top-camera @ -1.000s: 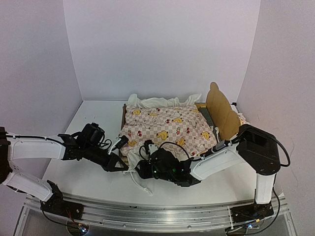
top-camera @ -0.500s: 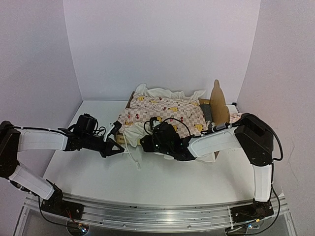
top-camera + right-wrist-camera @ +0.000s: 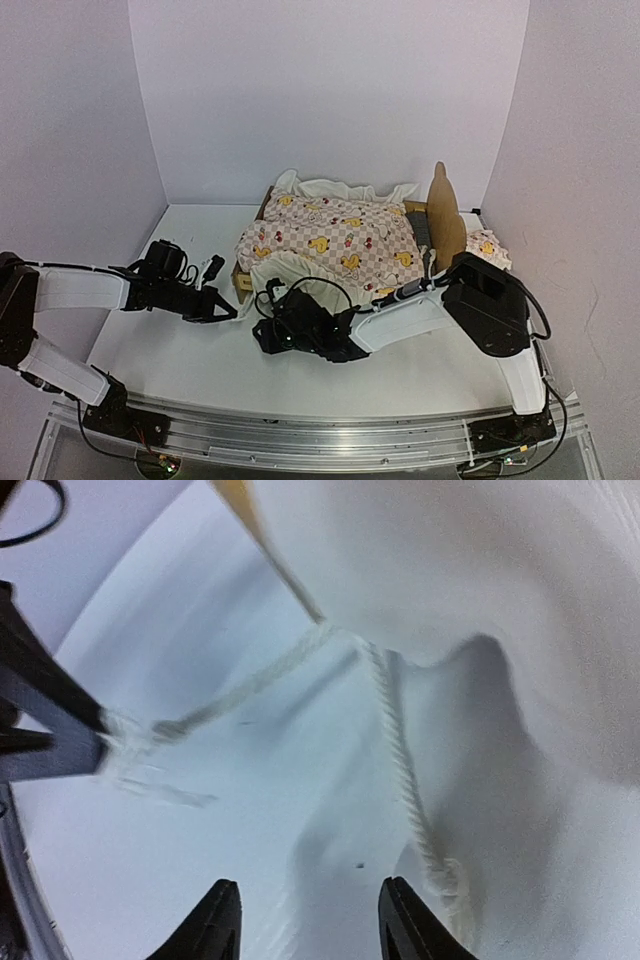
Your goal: Set up the pet bed
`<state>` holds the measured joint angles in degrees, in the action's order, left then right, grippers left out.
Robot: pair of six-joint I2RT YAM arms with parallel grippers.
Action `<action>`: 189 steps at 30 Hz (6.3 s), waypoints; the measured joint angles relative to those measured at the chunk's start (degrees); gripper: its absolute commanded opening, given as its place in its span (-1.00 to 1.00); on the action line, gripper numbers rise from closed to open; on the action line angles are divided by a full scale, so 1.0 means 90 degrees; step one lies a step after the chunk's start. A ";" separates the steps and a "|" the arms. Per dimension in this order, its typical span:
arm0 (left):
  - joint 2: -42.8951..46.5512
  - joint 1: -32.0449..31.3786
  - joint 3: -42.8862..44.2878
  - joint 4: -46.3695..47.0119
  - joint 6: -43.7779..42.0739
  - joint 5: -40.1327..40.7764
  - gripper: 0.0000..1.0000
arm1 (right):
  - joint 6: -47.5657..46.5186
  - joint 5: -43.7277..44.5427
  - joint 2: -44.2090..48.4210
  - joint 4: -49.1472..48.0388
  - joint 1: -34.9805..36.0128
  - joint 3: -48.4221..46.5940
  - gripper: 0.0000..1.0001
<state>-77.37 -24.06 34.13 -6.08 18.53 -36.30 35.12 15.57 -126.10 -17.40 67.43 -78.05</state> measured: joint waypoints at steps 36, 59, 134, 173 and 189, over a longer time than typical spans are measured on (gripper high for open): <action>-0.0204 0.0001 -0.0496 0.1350 0.0433 0.0748 -1.00 | -0.2295 0.0584 0.0007 0.2138 -0.0034 -0.1245 0.01; -0.0159 0.0022 -0.0540 0.1602 0.0881 0.0707 -1.00 | -0.2138 -0.0594 -0.1030 0.1555 -0.0416 -0.1711 -1.00; -0.0034 0.0360 -0.0241 -0.0063 0.0053 -0.0116 -1.00 | 0.3226 0.0642 -0.1509 -0.2320 -0.0368 -0.1099 -0.46; -0.0213 0.0460 -0.0254 0.0689 0.0004 -0.0138 -1.00 | -0.0122 0.2420 0.3772 0.9991 -0.2986 -0.2831 0.47; -0.0575 -0.0053 -0.0085 0.1008 -0.0096 -0.0314 -1.00 | -0.1230 0.1614 0.4080 0.9037 -0.4587 -0.0761 -0.41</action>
<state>-82.54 -24.54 33.37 2.98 17.67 -39.12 24.05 30.10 -89.38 63.93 26.15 -84.90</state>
